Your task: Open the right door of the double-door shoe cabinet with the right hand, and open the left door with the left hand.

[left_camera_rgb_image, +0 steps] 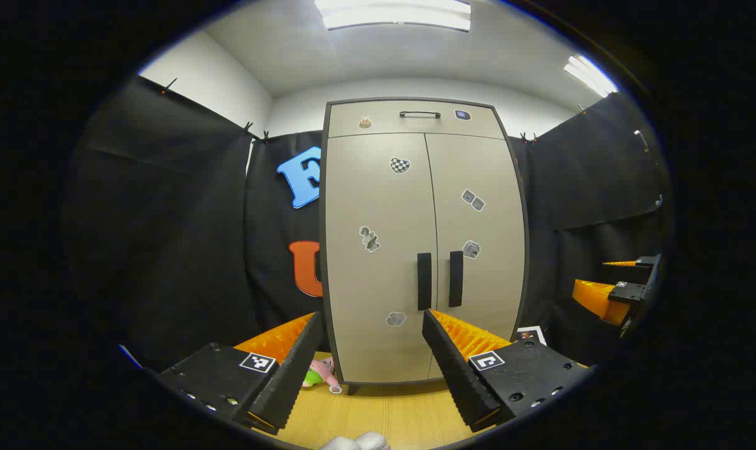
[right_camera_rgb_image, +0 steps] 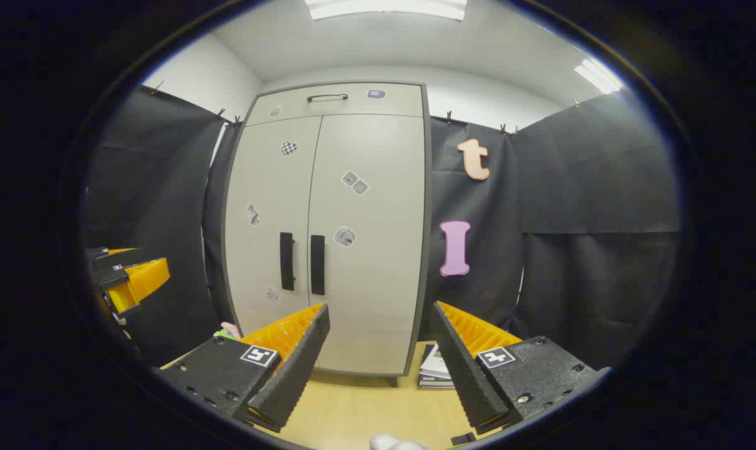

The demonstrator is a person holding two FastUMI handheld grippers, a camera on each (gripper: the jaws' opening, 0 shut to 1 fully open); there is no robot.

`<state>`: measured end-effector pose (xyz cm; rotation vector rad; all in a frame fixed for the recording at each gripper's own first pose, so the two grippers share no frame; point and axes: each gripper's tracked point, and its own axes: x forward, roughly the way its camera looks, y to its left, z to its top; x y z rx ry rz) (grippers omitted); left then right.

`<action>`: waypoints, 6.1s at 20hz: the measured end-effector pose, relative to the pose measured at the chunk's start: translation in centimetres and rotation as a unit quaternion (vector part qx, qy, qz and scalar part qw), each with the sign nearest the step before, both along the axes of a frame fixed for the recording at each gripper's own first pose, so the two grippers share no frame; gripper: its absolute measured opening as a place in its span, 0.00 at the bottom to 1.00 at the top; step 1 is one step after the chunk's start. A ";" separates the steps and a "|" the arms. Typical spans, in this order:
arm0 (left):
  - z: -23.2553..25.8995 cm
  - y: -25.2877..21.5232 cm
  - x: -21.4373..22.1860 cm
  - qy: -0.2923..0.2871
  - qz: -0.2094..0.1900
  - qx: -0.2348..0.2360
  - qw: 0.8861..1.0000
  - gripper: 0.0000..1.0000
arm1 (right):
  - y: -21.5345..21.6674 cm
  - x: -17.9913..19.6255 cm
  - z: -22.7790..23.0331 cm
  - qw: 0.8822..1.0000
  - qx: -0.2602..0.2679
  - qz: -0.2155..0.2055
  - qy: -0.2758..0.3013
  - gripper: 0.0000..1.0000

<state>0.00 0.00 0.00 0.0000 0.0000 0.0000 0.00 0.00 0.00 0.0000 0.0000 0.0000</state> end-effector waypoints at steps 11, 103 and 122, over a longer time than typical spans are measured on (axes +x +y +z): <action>0.0 0.1 -0.3 0.000 -0.005 -0.009 1.000 0.96 | 0.7 -0.2 0.5 1.000 0.000 0.003 -0.004 1.00; -3.8 -1.8 -5.8 0.048 -0.020 -0.037 0.998 0.97 | -3.2 9.2 -1.5 0.999 0.010 0.007 0.048 0.09; -2.9 -6.5 -2.7 0.037 -0.052 -0.044 0.997 0.96 | -11.9 9.3 -1.6 0.999 -0.002 -0.001 0.046 0.04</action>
